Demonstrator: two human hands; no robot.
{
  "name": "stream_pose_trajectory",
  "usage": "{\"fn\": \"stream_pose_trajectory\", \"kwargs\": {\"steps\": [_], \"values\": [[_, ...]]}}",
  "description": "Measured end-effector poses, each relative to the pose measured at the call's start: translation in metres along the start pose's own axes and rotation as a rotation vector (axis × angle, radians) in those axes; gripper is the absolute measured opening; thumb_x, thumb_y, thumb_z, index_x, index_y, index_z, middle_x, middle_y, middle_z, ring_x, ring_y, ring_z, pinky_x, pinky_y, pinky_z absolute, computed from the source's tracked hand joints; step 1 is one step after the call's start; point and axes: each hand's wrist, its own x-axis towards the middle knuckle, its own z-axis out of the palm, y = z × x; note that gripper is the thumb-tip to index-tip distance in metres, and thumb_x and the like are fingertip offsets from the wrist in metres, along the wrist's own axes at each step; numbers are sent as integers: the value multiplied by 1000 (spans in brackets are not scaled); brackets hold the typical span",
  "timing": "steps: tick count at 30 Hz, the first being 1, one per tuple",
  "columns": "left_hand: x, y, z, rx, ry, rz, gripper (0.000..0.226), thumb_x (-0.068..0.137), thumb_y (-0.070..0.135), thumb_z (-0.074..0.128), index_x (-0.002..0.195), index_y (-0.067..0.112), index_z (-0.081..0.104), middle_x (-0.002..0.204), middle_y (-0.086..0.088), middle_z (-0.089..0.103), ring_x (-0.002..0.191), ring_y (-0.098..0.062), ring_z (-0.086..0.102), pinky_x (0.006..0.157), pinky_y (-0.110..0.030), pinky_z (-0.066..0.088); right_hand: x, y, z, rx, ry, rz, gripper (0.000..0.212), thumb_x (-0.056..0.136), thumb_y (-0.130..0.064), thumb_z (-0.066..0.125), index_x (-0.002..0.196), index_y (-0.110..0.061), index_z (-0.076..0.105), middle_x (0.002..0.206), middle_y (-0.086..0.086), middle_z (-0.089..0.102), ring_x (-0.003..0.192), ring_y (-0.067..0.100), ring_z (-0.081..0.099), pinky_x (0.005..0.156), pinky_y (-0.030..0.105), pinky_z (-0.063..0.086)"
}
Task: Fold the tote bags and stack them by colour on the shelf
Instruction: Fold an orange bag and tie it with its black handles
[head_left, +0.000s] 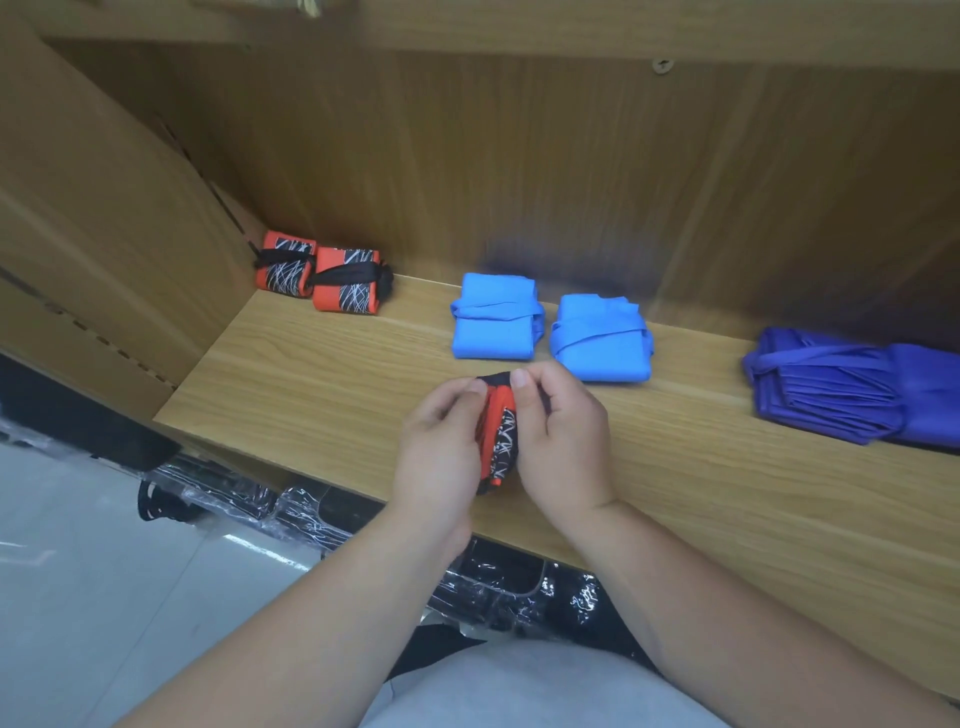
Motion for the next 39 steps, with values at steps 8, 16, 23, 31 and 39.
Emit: {"fn": "stream_pose_trajectory", "kwargs": {"steps": [8, 16, 23, 31, 39], "values": [[1, -3, 0, -100, -12, 130, 27, 102, 24, 54, 86, 12, 73, 86, -11, 71, 82, -24, 66, 77, -40, 53, -12, -22, 4, 222, -75, 153, 24, 102, -26, 57, 79, -19, 62, 71, -8, 63, 68, 8, 57, 65, 29, 46], [0, -15, -4, 171, -165, 256, 22, 103, 35, 51, 111, 27, 71, 110, 7, 72, 105, -6, 66, 94, -31, 53, -5, -14, 8, 74, 102, 82, 27, 97, -36, 49, 80, -17, 56, 75, -5, 62, 74, 20, 59, 69, 43, 48], [-3, -10, -6, -25, -46, 112, 32, 104, 23, 48, 82, 18, 71, 79, -6, 61, 72, -16, 57, 60, -29, 45, -2, -18, -1, 213, -129, 173, 31, 101, -30, 57, 72, -22, 55, 63, -14, 54, 61, 6, 47, 61, 27, 39], [1, -5, -1, -73, -10, 184, 39, 100, 11, 49, 65, 21, 61, 62, 0, 48, 56, -14, 44, 55, -32, 35, 0, -34, -9, 704, -246, 614, 26, 96, -33, 67, 77, -14, 70, 78, 13, 60, 75, 26, 55, 71, 41, 47], [2, -28, -9, 76, -286, 295, 37, 86, 44, 67, 121, 34, 65, 124, -1, 66, 116, -24, 64, 100, -48, 53, 4, -31, -17, 694, -103, 588, 27, 102, -28, 58, 84, -11, 68, 77, 10, 67, 69, 20, 63, 62, 32, 53]]}}
